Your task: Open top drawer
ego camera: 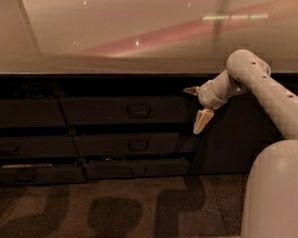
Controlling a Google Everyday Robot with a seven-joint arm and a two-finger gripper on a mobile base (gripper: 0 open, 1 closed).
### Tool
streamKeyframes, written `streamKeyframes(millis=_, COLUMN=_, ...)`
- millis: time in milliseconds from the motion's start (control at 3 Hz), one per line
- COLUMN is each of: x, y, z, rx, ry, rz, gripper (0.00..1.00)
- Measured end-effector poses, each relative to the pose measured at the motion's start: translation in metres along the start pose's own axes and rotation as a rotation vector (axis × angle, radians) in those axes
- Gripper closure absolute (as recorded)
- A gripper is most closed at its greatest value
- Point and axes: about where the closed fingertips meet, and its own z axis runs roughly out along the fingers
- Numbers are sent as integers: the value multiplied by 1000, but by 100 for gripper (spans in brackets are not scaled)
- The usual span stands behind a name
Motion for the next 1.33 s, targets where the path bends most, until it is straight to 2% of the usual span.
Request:
streamKeyframes(millis=333, x=0, y=0, z=0, rx=0, ry=0, rz=0, gripper=0)
streamKeyframes(millis=667, x=16, y=-6, z=0, rx=-33, ry=6, rz=59, gripper=0)
streamKeyframes(millis=1000, x=16, y=-6, z=1, rx=-33, ry=6, rz=59, gripper=0)
streamKeyframes(millis=1333, x=12, y=-8, z=5, rx=-32, ry=78, rz=49, gripper=0)
